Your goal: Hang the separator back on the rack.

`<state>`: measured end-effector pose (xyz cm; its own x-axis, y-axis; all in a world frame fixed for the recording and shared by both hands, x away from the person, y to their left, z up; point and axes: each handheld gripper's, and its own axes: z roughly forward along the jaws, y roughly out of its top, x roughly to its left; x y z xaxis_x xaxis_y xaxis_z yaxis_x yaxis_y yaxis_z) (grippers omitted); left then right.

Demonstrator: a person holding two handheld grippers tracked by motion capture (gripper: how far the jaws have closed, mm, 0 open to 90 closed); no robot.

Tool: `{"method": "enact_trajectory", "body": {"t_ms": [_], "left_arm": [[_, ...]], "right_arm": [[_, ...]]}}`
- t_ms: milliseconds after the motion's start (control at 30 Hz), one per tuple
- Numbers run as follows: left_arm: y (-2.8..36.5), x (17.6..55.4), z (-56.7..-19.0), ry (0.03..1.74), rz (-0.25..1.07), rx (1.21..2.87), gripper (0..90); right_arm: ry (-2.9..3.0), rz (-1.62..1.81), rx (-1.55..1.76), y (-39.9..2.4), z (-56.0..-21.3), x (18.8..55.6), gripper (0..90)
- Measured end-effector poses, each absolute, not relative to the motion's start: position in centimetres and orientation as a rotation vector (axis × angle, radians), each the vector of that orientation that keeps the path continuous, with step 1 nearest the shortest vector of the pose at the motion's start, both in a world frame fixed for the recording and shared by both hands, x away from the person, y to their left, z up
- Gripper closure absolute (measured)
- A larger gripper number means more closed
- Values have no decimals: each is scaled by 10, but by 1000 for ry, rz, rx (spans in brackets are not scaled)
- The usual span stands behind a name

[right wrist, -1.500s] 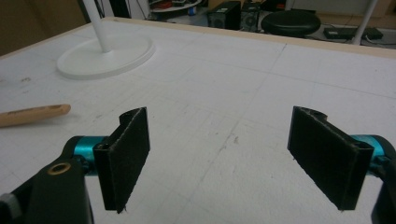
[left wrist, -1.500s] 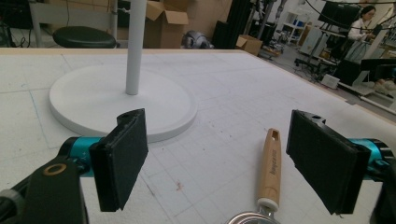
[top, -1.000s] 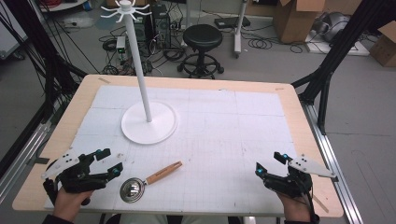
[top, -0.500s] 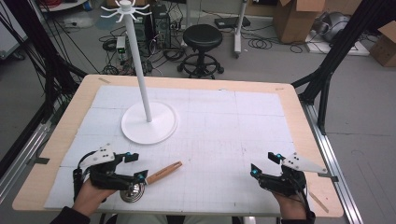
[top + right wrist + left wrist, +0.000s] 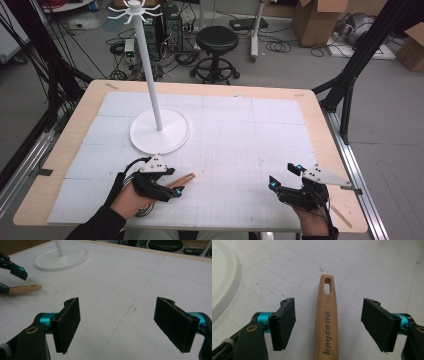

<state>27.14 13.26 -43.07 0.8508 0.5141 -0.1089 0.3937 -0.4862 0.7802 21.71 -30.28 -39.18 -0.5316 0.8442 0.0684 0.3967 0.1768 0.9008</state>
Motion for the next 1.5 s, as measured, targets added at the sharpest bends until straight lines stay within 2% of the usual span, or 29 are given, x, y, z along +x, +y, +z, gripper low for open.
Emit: {"method": "enact_trajectory", "body": {"t_ms": [100, 500, 1100, 1167, 1500], "left_arm": [[131, 273, -433, 659, 175, 2171, 356], [122, 276, -439, 677, 164, 2238, 482], [116, 275, -435, 650, 230, 2312, 609], [115, 274, -435, 635, 235, 2314, 664], [115, 272, -435, 640, 249, 2310, 672]], "right_arm": [[2013, 1323, 1171, -302, -392, 217, 196], [2013, 1323, 1170, -303, -392, 218, 197], [2014, 1322, 1174, -304, -392, 218, 200], [2015, 1320, 1178, -304, -393, 218, 201], [2015, 1323, 1181, -304, -393, 218, 203]]}}
